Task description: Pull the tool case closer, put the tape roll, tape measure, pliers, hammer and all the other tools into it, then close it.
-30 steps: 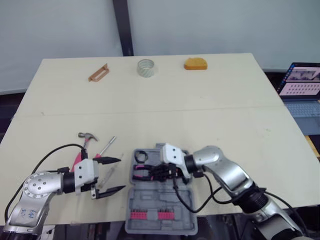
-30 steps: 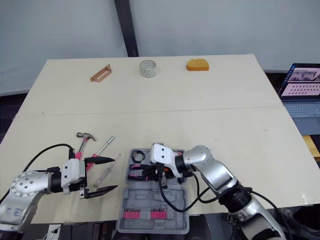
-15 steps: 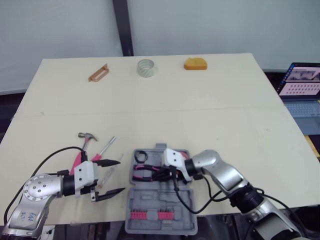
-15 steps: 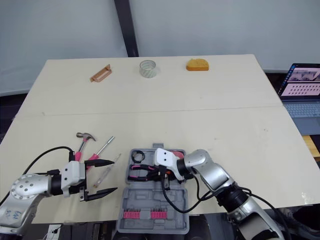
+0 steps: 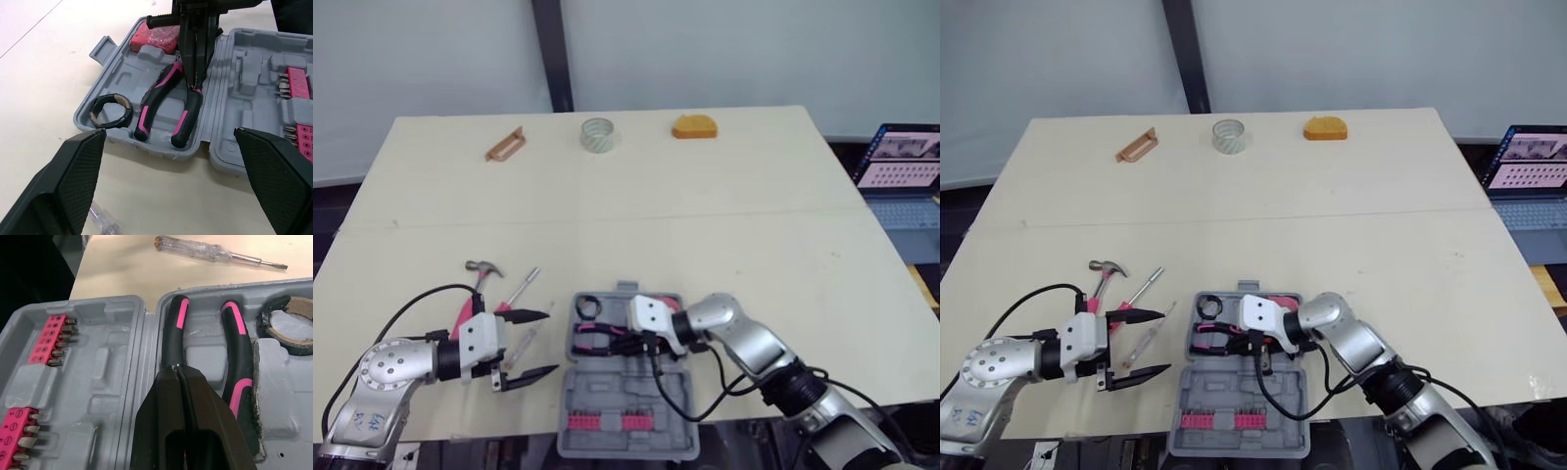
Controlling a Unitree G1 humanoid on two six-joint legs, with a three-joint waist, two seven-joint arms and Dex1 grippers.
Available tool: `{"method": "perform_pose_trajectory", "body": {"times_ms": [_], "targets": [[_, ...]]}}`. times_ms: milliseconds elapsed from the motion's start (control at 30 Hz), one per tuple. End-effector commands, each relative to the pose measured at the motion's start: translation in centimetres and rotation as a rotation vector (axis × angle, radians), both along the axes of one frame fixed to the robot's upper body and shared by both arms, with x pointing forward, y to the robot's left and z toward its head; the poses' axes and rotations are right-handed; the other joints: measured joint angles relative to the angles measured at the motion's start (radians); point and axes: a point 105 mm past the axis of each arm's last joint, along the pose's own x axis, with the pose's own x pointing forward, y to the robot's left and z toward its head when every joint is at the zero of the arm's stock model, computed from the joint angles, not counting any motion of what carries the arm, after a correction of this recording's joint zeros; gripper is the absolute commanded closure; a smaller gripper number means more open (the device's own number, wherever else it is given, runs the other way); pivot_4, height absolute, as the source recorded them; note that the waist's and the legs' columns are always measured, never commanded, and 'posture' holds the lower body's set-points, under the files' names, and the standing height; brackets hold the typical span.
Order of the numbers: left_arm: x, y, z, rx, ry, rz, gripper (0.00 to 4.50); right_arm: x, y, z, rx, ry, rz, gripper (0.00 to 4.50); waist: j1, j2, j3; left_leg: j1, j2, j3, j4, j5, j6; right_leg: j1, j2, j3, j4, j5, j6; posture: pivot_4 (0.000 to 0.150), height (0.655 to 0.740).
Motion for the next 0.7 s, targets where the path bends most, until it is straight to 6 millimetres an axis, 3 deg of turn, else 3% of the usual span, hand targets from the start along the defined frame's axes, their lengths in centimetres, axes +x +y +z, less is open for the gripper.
{"method": "perform_pose_trajectory", "body": {"times_ms": [33,700], "targets": [[0.0,-0.3,0.3,-0.008,-0.017,-0.008,0.0,0.0,-1.9,-3.8,-0.163,0.057,-0.068,4.4,0.0,0.0,-0.001,0.0,0.0,0.0,0.0,0.0,0.0,0.0,0.0,0.0,0.0,0.0,0.0,0.15,0.74],[0.1,-0.5,0.2,-0.013,-0.011,-0.005,0.0,0.2,-2.9,-6.3,-0.318,0.043,-0.068,4.4,0.0,0.003,-0.015,0.011,0.001,0.003,-0.004,-0.001,-0.001,0.007,0.0,0.0,0.0,-0.001,-0.001,0.15,0.74]]}}
